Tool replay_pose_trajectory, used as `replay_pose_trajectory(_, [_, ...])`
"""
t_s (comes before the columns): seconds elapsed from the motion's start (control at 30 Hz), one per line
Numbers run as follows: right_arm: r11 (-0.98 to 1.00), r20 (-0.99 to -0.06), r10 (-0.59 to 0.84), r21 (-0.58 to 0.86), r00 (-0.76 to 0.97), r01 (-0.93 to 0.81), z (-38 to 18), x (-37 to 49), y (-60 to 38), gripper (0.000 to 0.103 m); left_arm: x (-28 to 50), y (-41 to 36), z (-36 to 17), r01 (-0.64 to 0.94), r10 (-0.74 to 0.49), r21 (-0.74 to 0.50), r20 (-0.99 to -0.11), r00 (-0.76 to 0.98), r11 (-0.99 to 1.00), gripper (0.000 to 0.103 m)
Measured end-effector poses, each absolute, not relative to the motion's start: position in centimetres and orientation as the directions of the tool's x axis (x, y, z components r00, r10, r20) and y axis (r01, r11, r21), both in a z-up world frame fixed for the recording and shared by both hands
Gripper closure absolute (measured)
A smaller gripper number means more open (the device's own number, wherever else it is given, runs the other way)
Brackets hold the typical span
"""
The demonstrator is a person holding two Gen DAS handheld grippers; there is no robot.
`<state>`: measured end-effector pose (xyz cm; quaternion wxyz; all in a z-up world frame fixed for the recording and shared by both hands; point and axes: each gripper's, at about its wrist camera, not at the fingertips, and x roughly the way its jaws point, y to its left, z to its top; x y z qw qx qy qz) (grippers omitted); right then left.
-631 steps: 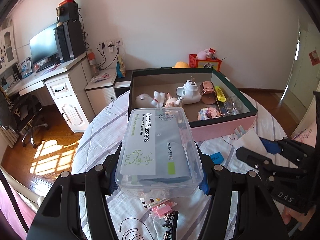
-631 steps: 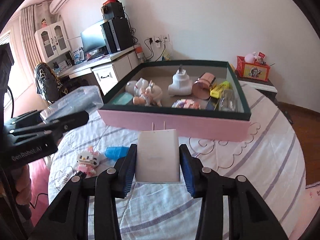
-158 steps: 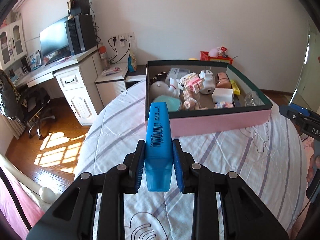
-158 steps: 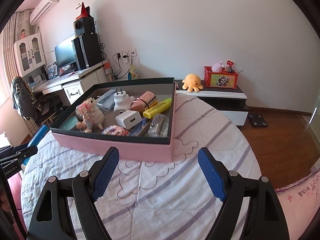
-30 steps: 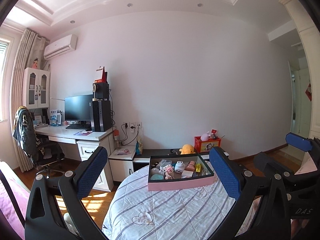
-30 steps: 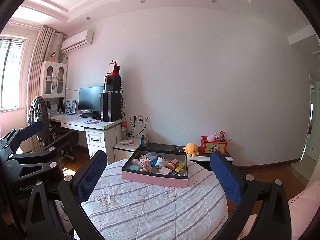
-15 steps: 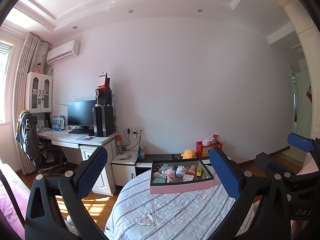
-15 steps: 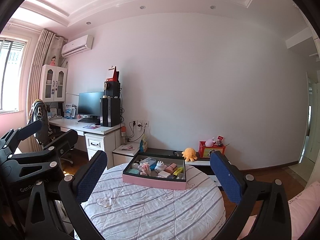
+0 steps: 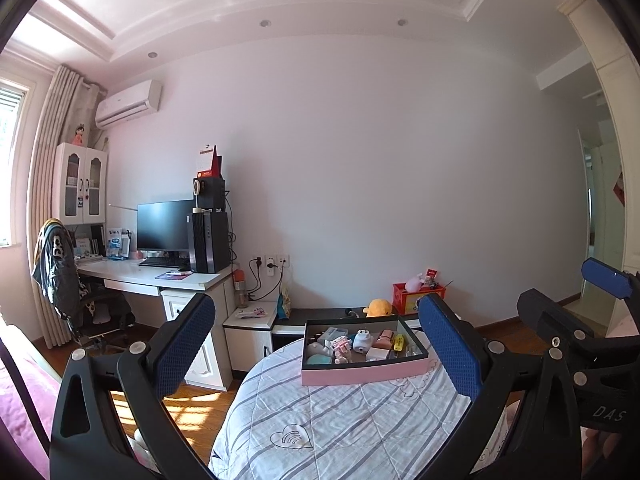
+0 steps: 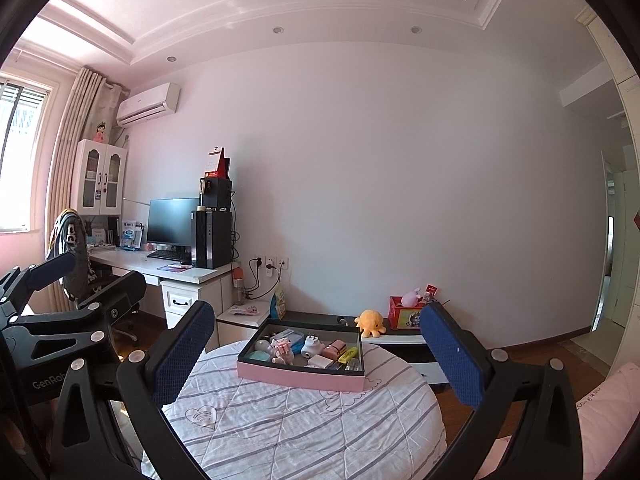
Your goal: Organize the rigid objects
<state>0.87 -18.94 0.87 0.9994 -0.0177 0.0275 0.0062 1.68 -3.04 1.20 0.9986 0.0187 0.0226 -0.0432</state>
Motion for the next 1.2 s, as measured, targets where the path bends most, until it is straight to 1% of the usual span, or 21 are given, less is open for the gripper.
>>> replay_pose_trajectory(0.1, [0.999, -0.031, 0.022, -0.027, 0.999, -0.023, 1.00, 0.45, -19.03, 0.000, 1.99, -3.55, 1.08, 0.077, -0.074, 0.043, -0.053, 0.996, 0.996, 0.000])
replay_pose_trajectory(0.17, [0.999, -0.037, 0.015, -0.037, 0.999, -0.017, 0.96, 0.61, -18.96, 0.000, 2.03, -3.43, 1.08, 0.079, -0.077, 0.028, -0.053, 0.996, 0.997, 0.000])
replay_pose_trajectory(0.47, [0.999, -0.061, 0.026, -0.022, 0.998, -0.028, 0.55, 1.13, -19.24, 0.000, 2.20, -3.64, 1.02, 0.067, -0.065, 0.040, -0.066, 0.996, 0.997, 0.000])
replay_pose_trajectory(1.2, [0.999, -0.058, 0.015, -0.027, 0.998, -0.017, 0.75, 1.11, -19.19, 0.000, 2.44, -4.07, 1.05, 0.077, -0.075, 0.031, -0.051, 0.996, 0.997, 0.000])
